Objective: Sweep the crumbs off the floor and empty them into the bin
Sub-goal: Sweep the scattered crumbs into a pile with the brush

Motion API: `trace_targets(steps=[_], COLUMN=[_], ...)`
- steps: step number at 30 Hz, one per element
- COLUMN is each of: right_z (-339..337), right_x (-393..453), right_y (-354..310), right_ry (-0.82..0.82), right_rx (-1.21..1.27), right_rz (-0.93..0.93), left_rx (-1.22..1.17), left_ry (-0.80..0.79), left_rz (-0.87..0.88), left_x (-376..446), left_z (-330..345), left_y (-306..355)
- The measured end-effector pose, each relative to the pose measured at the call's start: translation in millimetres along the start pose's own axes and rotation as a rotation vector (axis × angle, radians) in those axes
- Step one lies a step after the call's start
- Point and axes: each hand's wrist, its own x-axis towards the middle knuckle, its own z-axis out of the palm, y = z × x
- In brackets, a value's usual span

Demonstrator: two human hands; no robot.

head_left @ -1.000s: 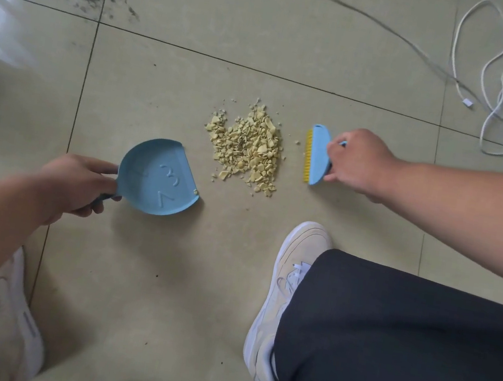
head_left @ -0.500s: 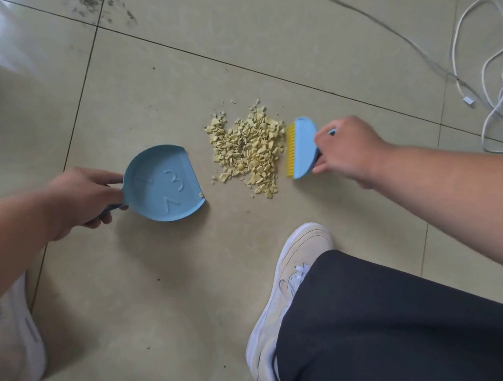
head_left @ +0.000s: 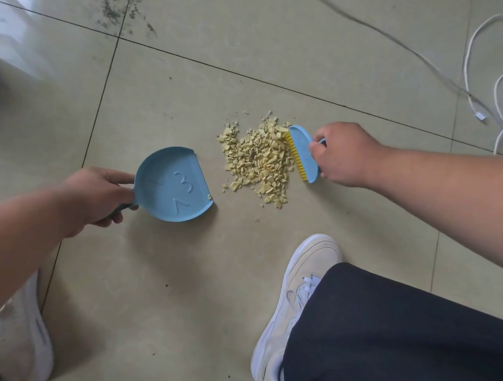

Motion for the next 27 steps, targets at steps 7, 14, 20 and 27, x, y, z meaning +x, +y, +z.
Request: trace_targets(steps=[7, 14, 20, 27], right_z=[-22.1, 7.7, 21.5, -10.4], right_x=[-13.5, -40.4, -26.2, -12.6], right_y=[0.6, -21.7, -31.8, -43.7], right_ry=[-0.013, -0.374, -0.328, -0.329], right_rx=[-0.105, -0.319, -0.508, -0.241], right_rz=[0.025, -0.353, -0.471, -0.309], left_rx=[-0.008, 0.091, 0.075, 0.041], left_ry=[-0.02, -0.039, -0.017, -0.012], left_rz=[-0.015, 0.028, 0.035, 0.007], left_x=[-0.1, -3.5, -7.8, -8.8], left_z=[-7.3, -4.0, 3.4, -0.6], left_y=[-7.8, -5.6, -4.2, -3.0])
